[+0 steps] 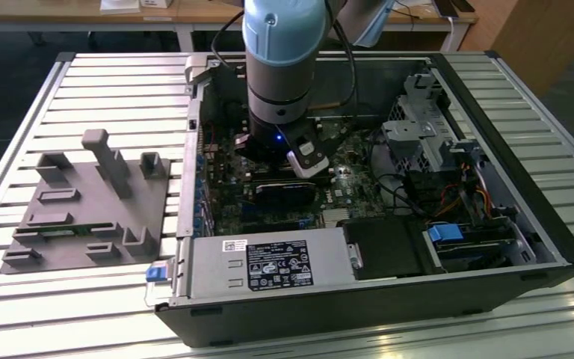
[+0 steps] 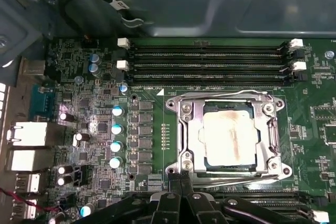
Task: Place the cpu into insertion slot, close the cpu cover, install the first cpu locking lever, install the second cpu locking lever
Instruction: 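Install the second cpu locking lever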
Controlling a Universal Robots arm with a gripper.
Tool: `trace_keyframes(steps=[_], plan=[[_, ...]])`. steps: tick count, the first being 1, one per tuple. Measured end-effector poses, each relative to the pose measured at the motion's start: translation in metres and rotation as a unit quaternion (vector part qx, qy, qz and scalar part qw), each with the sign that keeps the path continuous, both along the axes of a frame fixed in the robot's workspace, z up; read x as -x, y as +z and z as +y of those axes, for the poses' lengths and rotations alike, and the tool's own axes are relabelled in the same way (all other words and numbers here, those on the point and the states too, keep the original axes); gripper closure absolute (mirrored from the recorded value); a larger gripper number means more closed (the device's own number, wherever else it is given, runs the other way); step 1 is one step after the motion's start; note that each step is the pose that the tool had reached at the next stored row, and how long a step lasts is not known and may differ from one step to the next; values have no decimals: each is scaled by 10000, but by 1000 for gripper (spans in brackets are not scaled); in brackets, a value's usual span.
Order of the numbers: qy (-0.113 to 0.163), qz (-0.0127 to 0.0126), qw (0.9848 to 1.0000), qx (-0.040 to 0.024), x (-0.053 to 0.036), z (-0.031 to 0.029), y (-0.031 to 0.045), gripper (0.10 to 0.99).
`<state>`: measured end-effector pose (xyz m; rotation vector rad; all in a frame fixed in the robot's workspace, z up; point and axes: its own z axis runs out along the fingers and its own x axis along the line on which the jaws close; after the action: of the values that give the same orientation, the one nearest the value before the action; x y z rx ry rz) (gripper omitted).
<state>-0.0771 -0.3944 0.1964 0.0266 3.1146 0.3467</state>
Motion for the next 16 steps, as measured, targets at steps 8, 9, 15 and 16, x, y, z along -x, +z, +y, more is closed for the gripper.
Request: trace_keyframes(steps=[8,9,15,16], plan=[[0,-1,9999,-122,18,1,-24,980],[-1,-2,9999,-131,27,2,-30,980],[0,0,9998,-176,75,8,-60,980],[0,0,9998,-177,75,8,-61,980]])
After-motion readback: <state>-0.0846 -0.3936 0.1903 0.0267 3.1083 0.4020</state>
